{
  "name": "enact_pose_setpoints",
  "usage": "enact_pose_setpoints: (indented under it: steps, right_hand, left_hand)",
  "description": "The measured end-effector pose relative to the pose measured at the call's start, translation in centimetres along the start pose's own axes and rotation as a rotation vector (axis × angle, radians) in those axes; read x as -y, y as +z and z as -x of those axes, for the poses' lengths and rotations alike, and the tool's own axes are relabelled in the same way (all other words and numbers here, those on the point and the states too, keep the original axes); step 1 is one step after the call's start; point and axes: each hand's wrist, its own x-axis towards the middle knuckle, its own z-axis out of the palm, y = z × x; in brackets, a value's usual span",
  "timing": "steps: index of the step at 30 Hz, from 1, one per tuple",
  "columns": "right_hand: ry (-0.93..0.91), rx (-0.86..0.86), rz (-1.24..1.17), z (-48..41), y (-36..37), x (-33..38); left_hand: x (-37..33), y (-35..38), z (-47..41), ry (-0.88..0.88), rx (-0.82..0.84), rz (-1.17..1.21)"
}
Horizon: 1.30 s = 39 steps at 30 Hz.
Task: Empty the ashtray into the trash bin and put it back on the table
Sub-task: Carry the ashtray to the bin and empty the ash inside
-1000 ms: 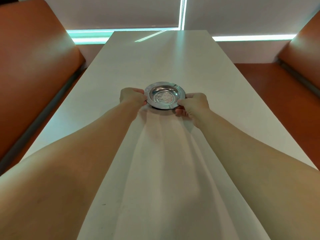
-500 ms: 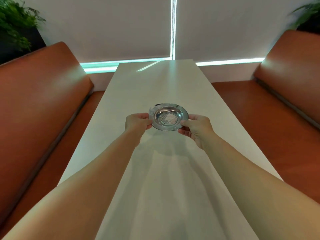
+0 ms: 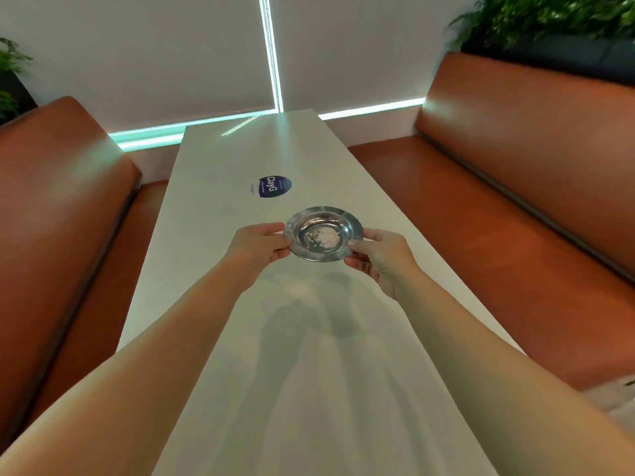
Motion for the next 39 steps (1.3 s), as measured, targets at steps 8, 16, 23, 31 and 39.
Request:
enact_pose_setpoints:
  steps: [8, 16, 23, 31, 39]
  right_hand:
    - [-0.016, -0.137, -0.070, 9.3, -8.4, -2.2]
    - [-0.085, -0.225, -0.137, 14.7, -15.4, -2.2]
    - [-0.057, -0.249, -0.135, 17.0, -22.3, -1.6]
    - [-0.035, -0.175, -0.103, 20.1, -31.8, -1.8]
    - [0.077, -0.126, -0.095, 20.6, -38.8, -4.5]
  left_hand:
    - [1.9, 6.2, 7.5, 0.044, 0.190, 0.007]
    - [2.9, 12.9, 12.0, 0.044, 0.286, 0.013]
    - [3.5, 19.5, 15.2, 0.048, 0.286, 0.001]
    - [6.1, 27.4, 21.8, 0.035, 0.187, 0.024]
    - [10.1, 32.6, 25.3, -0.033, 0.122, 0.031]
